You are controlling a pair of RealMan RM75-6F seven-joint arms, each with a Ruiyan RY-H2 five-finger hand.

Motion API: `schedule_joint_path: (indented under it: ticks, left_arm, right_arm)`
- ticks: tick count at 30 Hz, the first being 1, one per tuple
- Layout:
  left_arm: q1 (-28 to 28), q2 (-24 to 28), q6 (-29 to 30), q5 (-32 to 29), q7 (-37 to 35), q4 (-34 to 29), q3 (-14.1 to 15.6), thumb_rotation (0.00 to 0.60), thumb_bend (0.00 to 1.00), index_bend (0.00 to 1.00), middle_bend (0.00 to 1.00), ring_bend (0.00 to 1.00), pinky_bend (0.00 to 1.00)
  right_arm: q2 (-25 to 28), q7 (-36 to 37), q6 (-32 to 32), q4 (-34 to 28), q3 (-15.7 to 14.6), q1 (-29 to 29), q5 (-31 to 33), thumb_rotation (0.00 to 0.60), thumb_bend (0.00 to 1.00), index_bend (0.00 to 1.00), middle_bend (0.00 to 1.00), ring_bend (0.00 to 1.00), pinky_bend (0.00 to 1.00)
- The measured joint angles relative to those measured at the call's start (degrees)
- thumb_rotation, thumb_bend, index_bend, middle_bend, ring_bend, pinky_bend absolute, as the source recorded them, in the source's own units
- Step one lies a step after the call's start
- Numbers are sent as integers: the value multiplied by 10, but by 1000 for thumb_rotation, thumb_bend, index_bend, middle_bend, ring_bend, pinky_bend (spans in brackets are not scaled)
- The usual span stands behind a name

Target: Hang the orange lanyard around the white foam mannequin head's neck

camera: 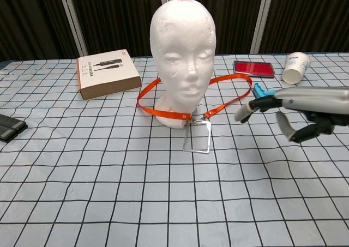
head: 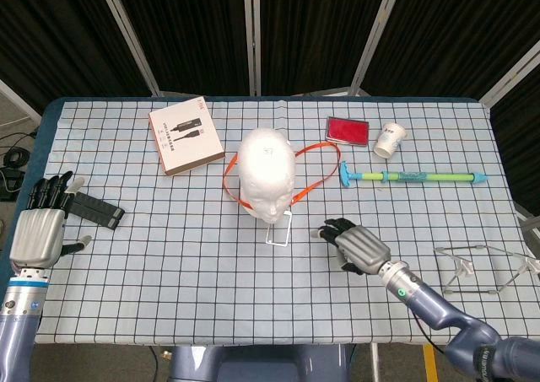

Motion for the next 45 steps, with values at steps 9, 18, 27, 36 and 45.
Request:
schedule_joint_path:
  ticks: [9,18,27,36,45]
  left_arm:
    - [2,-4,-27,-9,-10,23,-13,600,0,0,0,0,0]
    - [8,-3,-36,-7,-18,28,-21,600,0,0,0,0,0]
    - [11,-5,-44,-4,-18,30,-27,600,0,0,0,0,0]
    - [16,-7,-48,-3,-20,29,-33,600,0,0,0,0,0]
    - [19,-9,-54,-1,-18,31,-38,600,0,0,0,0,0]
  right_arm:
    - [-90,-99,-51,21,28,39,72,600,983,183,184,120,152]
    - [-139,-159,-64,42,32,50,129,600,983,172,173,120,152]
    - [-158,-181,-60,61,29,51,156,600,983,172,170,120,152]
    - [-169,-188,-53,63,16,47,151,600,999,172,170,120,152]
    - [-167,-185,-53,47,2,45,135,600,999,171,172,120,152]
